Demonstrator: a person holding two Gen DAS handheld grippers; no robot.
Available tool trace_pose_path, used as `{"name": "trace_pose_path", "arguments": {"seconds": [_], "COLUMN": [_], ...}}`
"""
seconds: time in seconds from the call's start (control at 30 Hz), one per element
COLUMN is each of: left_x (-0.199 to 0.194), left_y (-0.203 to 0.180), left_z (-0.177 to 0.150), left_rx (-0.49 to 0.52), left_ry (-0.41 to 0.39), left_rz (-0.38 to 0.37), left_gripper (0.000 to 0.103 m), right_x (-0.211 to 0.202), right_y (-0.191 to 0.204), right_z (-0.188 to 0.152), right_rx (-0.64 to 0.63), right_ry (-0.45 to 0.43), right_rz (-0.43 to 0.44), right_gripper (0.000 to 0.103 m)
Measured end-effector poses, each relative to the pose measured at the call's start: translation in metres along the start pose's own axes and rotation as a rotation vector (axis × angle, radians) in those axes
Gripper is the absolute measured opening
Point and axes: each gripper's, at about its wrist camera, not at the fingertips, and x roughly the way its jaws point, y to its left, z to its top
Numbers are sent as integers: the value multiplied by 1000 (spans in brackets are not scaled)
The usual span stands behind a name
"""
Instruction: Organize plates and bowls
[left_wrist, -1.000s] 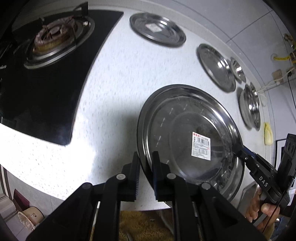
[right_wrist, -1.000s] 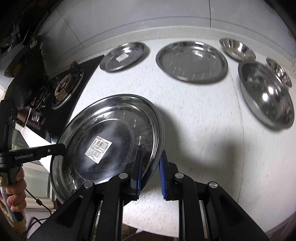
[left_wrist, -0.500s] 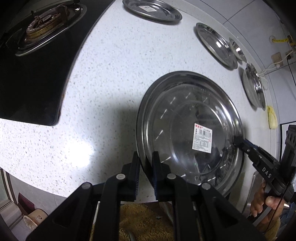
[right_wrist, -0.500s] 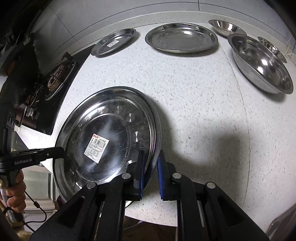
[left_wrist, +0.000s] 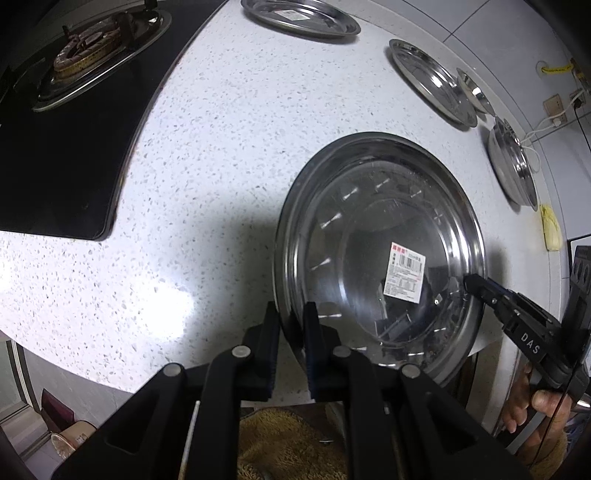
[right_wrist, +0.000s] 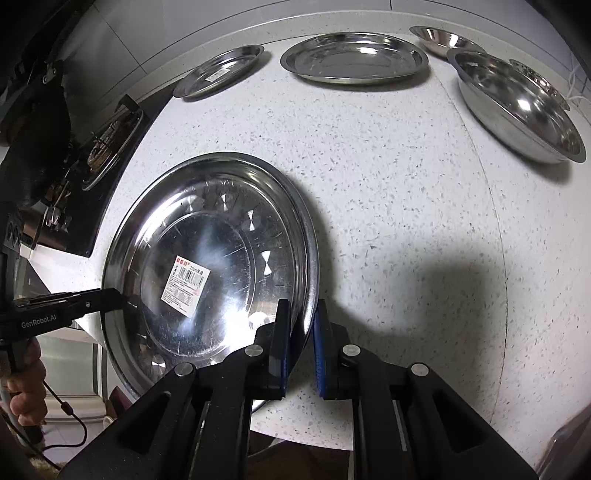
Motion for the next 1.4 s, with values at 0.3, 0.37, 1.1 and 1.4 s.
{"name": "trace_pose_path", "arguments": {"seconds": [0.3,0.37,1.1,1.4], "left_x": [-10,-11,-28,-43], "left_y": [-3,-6,-16,-62], "left_z": [-2,0,30,133], "left_rx": [30,47,40,76], "left_ry": [-81,-93,-219,-266], "left_rz": [65,76,168,33], "left_gripper": [11,12,15,15], "right_x": [-9,-10,-32,-48], "right_y": [-7,-7,-17,-36], "right_z": [1,2,41,140], "right_rx": [-9,-14,-65,-80], "right_ry": [-20,-24,-117,-205], "right_rz": [23,27,-15,-83], "right_gripper": [11,12,20,20]}}
